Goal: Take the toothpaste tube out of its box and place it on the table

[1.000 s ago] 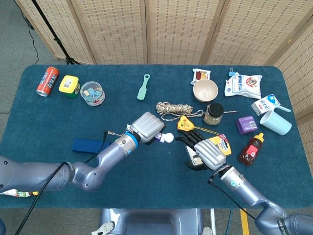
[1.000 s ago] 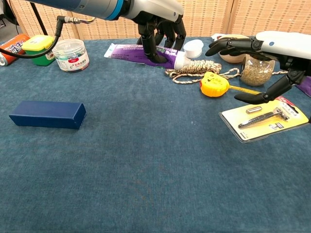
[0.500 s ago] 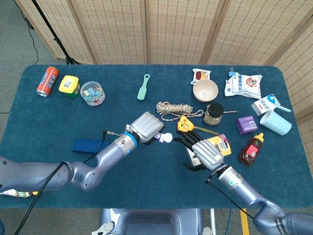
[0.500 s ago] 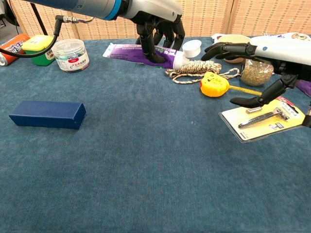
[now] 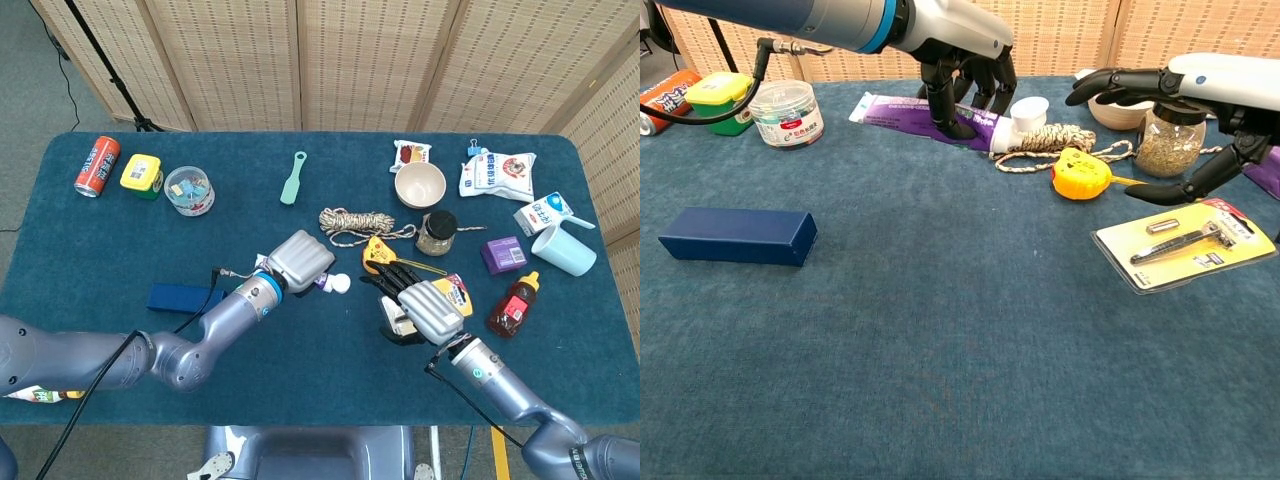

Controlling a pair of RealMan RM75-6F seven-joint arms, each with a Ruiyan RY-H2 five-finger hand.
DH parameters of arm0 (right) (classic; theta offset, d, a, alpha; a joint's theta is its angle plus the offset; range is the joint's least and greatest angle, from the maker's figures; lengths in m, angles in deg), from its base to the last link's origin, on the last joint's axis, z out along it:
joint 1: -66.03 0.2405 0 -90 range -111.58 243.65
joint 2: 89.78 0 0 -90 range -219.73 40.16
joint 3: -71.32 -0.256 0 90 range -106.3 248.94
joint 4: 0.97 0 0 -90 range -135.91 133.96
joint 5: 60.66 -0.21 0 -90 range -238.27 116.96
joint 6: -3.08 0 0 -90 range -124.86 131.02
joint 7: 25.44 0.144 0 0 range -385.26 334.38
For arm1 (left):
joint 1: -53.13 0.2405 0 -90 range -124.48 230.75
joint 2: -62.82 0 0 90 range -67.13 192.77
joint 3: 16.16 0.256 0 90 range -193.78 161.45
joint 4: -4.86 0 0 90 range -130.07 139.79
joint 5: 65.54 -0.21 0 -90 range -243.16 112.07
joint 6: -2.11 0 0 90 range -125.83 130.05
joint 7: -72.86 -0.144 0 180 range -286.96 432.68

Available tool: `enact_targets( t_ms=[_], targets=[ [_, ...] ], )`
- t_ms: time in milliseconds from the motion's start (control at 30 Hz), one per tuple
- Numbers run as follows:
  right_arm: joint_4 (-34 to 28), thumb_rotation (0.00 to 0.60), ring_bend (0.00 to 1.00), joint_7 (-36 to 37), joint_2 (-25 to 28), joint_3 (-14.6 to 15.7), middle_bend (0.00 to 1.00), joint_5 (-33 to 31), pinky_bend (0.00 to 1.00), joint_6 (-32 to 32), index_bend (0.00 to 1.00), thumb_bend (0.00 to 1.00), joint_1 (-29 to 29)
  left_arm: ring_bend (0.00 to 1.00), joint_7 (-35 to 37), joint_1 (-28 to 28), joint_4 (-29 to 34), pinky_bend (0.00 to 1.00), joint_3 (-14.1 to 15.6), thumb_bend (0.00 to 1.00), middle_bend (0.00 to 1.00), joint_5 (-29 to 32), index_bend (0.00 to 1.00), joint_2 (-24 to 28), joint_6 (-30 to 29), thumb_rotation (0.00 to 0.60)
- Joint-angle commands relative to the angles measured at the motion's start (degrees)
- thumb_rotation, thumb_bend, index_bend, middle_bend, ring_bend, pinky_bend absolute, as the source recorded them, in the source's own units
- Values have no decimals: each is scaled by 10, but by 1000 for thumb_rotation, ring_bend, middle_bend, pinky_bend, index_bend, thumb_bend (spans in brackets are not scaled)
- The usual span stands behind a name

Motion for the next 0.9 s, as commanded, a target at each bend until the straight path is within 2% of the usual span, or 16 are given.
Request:
enact_targets(
  t_ms=[33, 533, 900],
  targets=[
    [-1, 600, 0, 0, -2, 0, 0, 2, 0, 2, 103, 369, 2, 641, 0, -1, -1, 600, -1, 925, 607, 2, 618, -1, 0, 600],
    [3, 600, 0, 14, -8, -5, 0, 6, 0, -8, 81, 370, 4, 641, -11, -10, -5, 600, 3, 924, 607, 14, 618, -11, 0, 600],
    [4, 600, 0, 17, -12, 1, 0, 13, 0, -1, 124, 369, 10, 642, -7, -10, -6, 600, -6, 925, 607, 11, 618, -18, -12, 600]
  ],
)
